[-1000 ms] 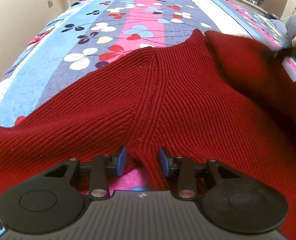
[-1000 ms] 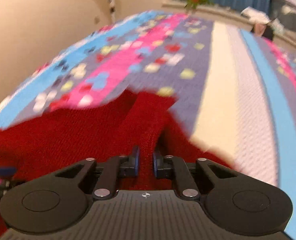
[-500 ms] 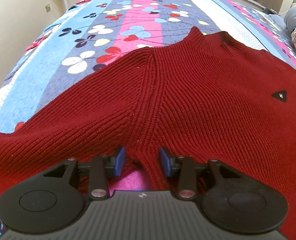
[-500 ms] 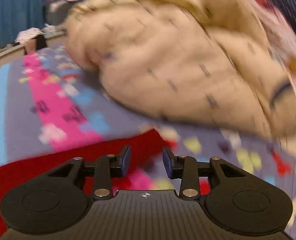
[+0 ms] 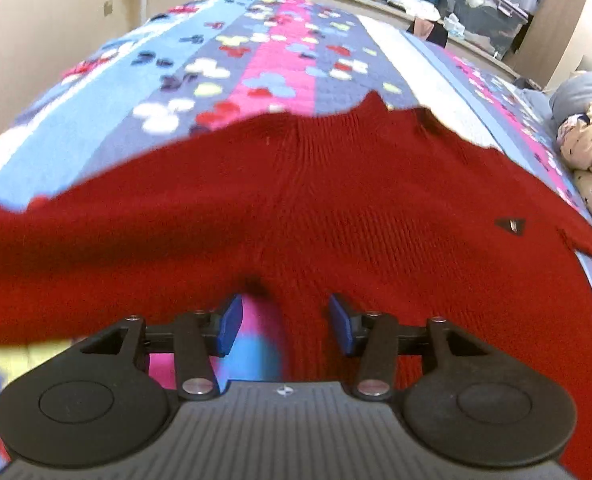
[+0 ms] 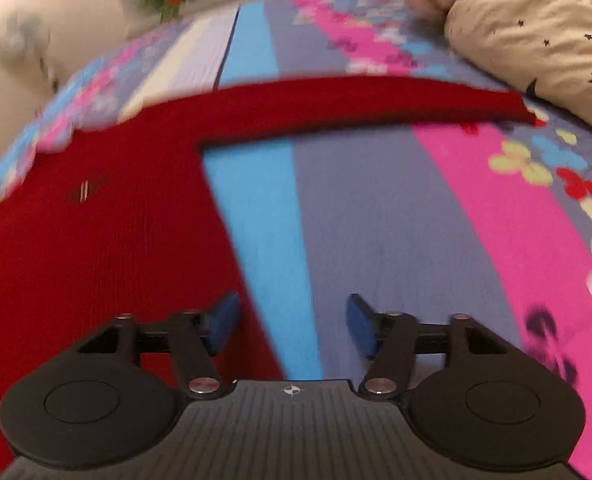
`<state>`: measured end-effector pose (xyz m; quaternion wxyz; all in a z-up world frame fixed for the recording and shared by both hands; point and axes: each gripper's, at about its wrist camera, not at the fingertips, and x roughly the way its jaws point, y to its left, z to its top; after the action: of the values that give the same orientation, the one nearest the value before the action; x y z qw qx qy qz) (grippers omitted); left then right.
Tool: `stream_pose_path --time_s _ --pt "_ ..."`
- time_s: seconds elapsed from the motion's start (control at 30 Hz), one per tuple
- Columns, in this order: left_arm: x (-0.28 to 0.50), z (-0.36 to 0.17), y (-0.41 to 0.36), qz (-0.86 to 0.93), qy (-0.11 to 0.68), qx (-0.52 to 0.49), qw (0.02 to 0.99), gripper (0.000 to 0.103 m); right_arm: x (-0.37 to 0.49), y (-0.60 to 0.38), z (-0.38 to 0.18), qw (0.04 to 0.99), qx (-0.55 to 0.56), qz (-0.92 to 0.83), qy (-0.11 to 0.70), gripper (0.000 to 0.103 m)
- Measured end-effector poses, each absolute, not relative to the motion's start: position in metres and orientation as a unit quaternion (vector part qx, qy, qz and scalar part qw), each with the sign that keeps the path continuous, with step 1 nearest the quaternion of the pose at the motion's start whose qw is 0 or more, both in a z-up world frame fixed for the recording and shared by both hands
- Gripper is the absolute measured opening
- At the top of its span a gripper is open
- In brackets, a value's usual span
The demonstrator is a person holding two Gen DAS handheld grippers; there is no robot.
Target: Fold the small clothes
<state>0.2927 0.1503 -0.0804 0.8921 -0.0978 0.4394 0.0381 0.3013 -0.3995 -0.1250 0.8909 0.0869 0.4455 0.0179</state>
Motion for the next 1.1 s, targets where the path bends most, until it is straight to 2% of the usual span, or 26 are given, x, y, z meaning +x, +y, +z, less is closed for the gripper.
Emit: stream_pose_path --time_s 0.07,0.23,0.37,0.57,0.67,0.7,0.77,0.8,0.83,0.87,0.9,1.03,1.1 --pt "0.276 -0.074 0.148 0.044 0.436 -0.1 0.893 0.054 0.284 -0.401 -0.125 0.886 0.078 0.015 0.457 0.067" --pt "0.208 -0.056 0.154 0.043 0.444 -0.181 0.877 0.054 0.256 -0.407 -0.119 0.867 0.105 0.008 0.486 0.067" --pt "0.157 -0.04 0.146 0.029 0.435 -0.182 0.881 0.056 0.232 -0.398 -0.115 0.861 0.086 0.028 0.501 0.066" --pt "0.119 -0.068 0.128 0.034 0.535 -0.146 0.831 0.059 0.207 -0.397 -0.117 0.851 0.064 0.049 0.519 0.067" --pt "0.104 -0.076 0.117 0.021 0.55 -0.148 0.821 0.059 0.198 -0.394 -0.117 0.855 0.047 0.057 0.513 0.067" --pt "0.1 -0.078 0.113 0.021 0.552 -0.145 0.821 0.058 0.195 -0.394 -0.117 0.857 0.044 0.057 0.51 0.065" --pt "0.095 -0.08 0.106 0.022 0.55 -0.141 0.823 0.057 0.192 -0.394 -0.116 0.861 0.046 0.056 0.504 0.051" --pt "0.093 -0.079 0.103 0.024 0.547 -0.136 0.826 0.049 0.192 -0.395 -0.116 0.861 0.052 0.057 0.503 0.042" --pt "0.093 -0.079 0.101 0.022 0.545 -0.134 0.828 0.035 0.191 -0.395 -0.115 0.861 0.059 0.06 0.502 0.027" --pt "0.09 -0.078 0.1 0.02 0.542 -0.132 0.83 0.028 0.191 -0.395 -0.114 0.862 0.059 0.064 0.5 0.024" --pt "0.09 -0.077 0.102 0.017 0.537 -0.134 0.833 0.013 0.19 -0.395 -0.112 0.864 0.054 0.067 0.495 0.02" --pt "0.079 -0.056 0.108 0.001 0.502 -0.137 0.854 0.01 0.179 -0.402 -0.094 0.88 0.074 0.086 0.462 0.015" --pt "0.065 -0.035 0.121 -0.018 0.461 -0.161 0.873 0.009 0.165 -0.417 -0.074 0.891 0.135 0.096 0.422 0.014"
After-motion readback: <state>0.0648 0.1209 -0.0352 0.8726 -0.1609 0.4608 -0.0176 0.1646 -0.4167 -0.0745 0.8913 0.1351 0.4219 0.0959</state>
